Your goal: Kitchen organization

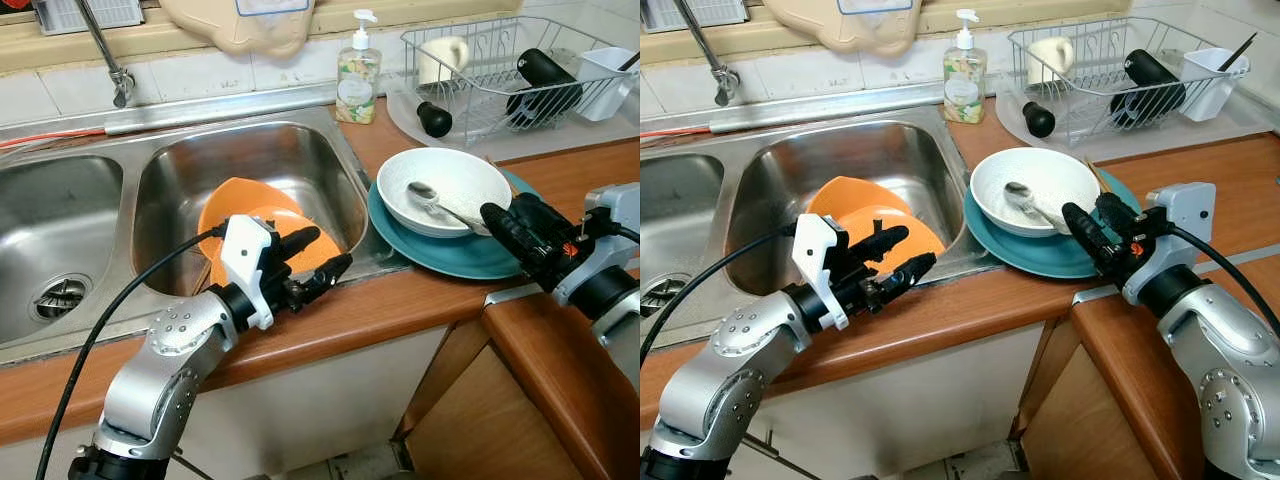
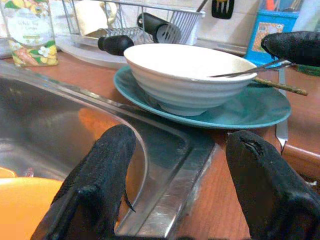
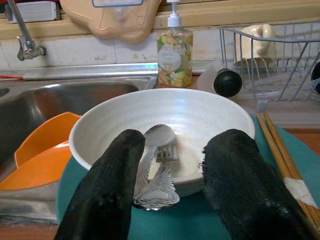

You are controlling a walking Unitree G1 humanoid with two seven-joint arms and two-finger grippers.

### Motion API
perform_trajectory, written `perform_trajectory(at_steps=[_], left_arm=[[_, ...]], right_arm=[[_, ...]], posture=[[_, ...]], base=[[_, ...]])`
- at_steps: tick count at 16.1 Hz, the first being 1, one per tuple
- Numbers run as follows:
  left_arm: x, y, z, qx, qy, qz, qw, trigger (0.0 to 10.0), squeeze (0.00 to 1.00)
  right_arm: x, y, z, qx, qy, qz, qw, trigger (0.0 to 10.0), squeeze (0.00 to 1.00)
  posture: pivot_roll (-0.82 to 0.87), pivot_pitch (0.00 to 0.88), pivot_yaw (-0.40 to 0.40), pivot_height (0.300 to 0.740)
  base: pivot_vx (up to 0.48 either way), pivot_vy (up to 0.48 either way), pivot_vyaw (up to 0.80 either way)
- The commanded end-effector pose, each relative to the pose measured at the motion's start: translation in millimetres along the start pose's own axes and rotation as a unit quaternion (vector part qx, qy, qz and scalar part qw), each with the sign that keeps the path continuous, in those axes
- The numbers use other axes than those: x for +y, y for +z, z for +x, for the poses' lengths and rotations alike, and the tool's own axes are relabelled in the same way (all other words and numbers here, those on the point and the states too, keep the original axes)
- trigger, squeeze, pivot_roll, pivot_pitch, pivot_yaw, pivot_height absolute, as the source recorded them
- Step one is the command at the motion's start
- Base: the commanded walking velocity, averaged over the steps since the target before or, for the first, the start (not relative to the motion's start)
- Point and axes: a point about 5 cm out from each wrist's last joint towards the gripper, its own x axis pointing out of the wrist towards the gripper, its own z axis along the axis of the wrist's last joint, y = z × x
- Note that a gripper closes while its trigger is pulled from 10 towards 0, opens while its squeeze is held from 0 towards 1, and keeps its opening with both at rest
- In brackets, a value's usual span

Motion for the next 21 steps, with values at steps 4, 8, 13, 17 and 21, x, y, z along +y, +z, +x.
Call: perform_trajectory(at_steps=[4, 8, 13, 17, 21], left_arm=[[-5.0, 2.1, 0.9, 0.002, -0.021, 0.007, 1.0, 10.0, 0.0], [-8.4, 1.0, 0.7, 0.006, -0.034, 0.005, 0.999, 10.0, 0.0], [-9.8, 1.1, 0.3, 0.007, -0.044, 0.005, 0.999, 10.0, 0.0], [-8.4, 5.8, 3.4, 0.002, -0.046, 0.02, 0.999, 10.0, 0.0], [-1.1, 17.0, 12.2, -0.004, -0.02, 0.102, 0.995, 10.0, 0.0]], right_arm=[[2.4, -0.5, 3.0, -0.004, 0.009, 0.005, 1.0, 0.0, 0.0], [0.1, 2.0, 3.3, -0.01, 0.006, 0.005, 1.0, 0.0, 0.0], [-5.9, 11.4, 3.8, -0.028, -0.012, -0.005, 1.0, 0.0, 0.0], [-9.2, 31.5, 7.9, -0.071, -0.026, -0.012, 0.997, 0.0, 0.0], [6.0, 46.5, 17.8, -0.104, 0.008, -0.006, 0.994, 0.0, 0.0]], posture=[[-0.2, 0.0, 0.063, 0.74], [-0.2, 0.0, 0.061, 0.74], [-0.2, 0.0, 0.062, 0.74], [-0.2, 0.0, 0.063, 0.74], [-0.2, 0.0, 0.066, 0.74]], base=[[0.0, 0.0, 0.0], [0.0, 0.0, 0.0], [0.0, 0.0, 0.0], [0.0, 0.0, 0.0], [0.0, 0.0, 0.0]])
